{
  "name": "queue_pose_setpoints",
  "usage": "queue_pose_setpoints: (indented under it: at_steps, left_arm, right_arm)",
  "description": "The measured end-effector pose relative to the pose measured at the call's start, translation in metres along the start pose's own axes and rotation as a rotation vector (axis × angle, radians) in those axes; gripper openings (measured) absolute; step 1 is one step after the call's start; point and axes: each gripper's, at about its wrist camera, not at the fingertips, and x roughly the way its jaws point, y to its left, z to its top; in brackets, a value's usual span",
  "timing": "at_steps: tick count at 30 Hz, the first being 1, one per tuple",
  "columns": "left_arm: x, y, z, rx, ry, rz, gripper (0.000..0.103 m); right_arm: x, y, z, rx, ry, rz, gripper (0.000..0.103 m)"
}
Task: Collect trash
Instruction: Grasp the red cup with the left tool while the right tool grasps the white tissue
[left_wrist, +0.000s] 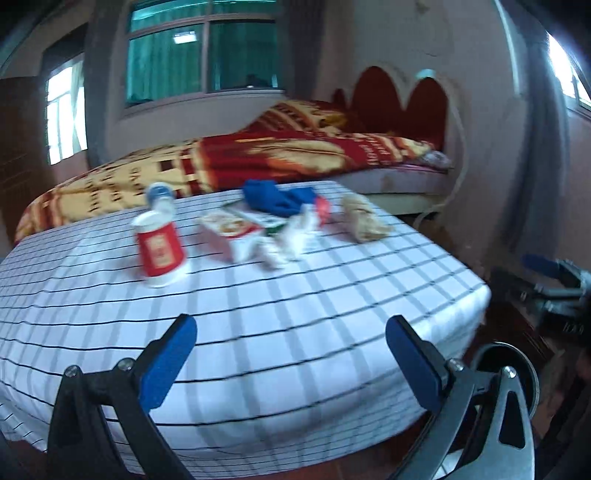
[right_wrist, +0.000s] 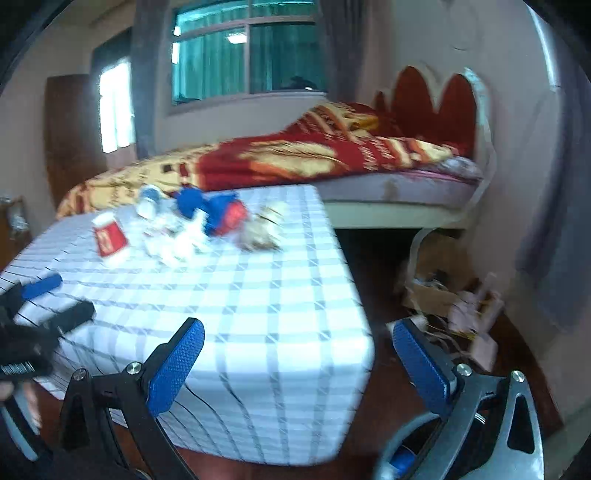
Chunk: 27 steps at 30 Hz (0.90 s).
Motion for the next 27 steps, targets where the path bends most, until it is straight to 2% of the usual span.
queue_pose_setpoints:
  at_steps: [3,5,8,13,18,24,27]
  left_arm:
    - [0.006,0.027,0.004,-0.033,-0.004,0.050,0.101]
    - [0.012,0.046,0.009,-0.051,-0.006,0.092,0.101]
    - [0.026,0.072,0.017,-0.083,0.003,0.131,0.101]
    - [0.051,0.104,0.029,-0.119,0.007,0.149,0.101]
    - [0.088,0.120,0.040,-0.117,0.071,0.146,0.098]
    - [0.111,0.128,0.047,-0.136,0.100,0.137,0.097]
    - [0.126,0.135,0.053,-0.149,0.123,0.138,0.097]
  right_arm:
    - [0.024,0.032,0.021,-0.044,0.001,0.058,0.100]
    - [0.041,0.052,0.033,-0.073,0.019,0.081,0.092]
    - [0.072,0.078,0.050,-0.095,0.046,0.115,0.088]
    - [0.123,0.102,0.066,-0.105,0.130,0.151,0.084]
    - [0.168,0.115,0.069,-0.098,0.225,0.185,0.081]
    - [0.201,0.126,0.070,-0.121,0.292,0.194,0.077]
    - [0.212,0.123,0.071,-0.108,0.312,0.213,0.071]
